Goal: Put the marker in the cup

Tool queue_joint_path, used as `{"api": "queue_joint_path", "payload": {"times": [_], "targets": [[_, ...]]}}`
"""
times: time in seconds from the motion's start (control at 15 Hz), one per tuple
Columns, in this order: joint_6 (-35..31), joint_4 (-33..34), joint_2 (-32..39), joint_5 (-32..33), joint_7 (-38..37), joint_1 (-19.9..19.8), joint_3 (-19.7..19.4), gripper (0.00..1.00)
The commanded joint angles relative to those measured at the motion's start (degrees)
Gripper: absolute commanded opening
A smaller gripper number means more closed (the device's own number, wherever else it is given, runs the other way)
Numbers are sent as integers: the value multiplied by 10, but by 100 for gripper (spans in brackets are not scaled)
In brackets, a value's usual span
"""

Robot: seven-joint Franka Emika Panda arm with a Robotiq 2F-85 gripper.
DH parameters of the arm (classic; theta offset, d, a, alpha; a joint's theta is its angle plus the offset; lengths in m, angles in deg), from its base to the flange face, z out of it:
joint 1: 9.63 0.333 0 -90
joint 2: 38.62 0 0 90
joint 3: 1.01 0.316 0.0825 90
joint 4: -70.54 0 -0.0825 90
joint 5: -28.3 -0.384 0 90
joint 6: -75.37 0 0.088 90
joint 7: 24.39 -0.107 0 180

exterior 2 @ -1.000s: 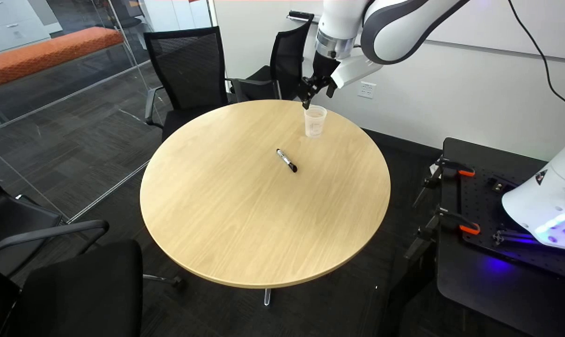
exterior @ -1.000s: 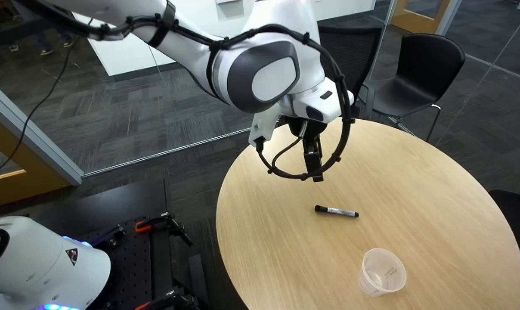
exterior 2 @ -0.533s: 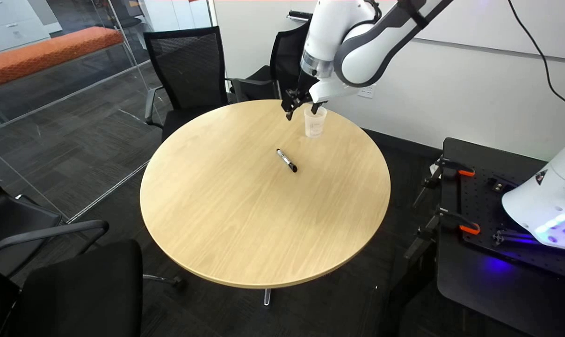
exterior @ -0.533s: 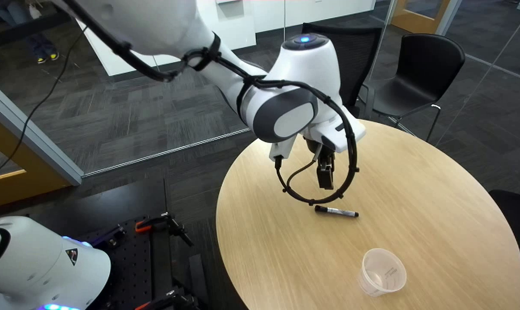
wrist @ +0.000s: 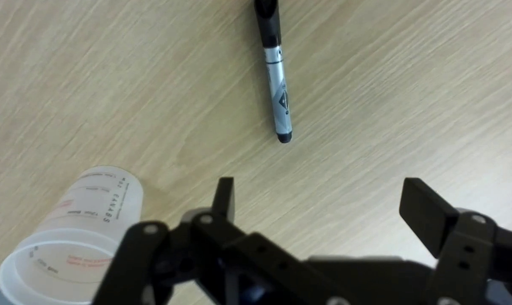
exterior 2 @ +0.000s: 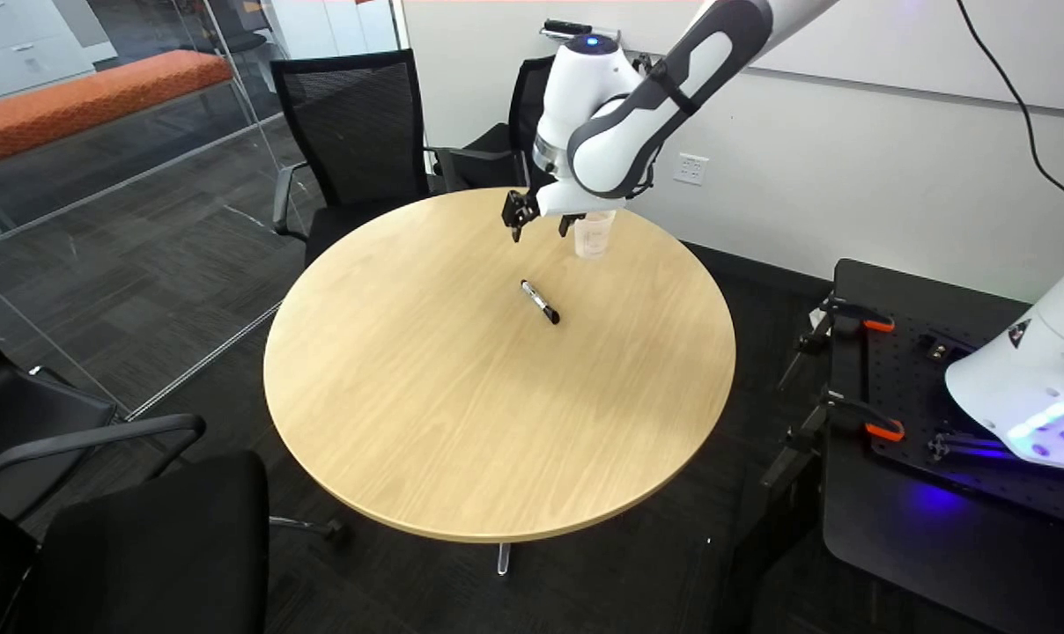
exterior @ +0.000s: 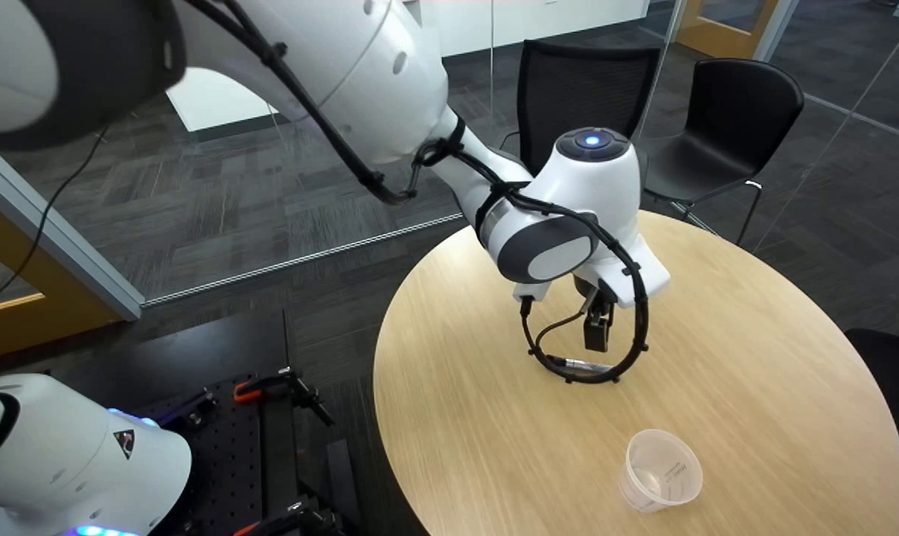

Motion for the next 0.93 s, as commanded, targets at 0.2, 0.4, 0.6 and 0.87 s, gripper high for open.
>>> {"api": "queue_joint_path", "payload": {"times": [0.2, 0.4, 0.6, 0.87], "targets": [[50, 153, 133, -43, 0, 10, -15, 100], [72, 188, 171, -46, 0, 11, -12, 100], [92, 216, 200, -45, -1, 14, -13, 100], [116, 250, 227, -45, 1, 12, -11, 100]]}}
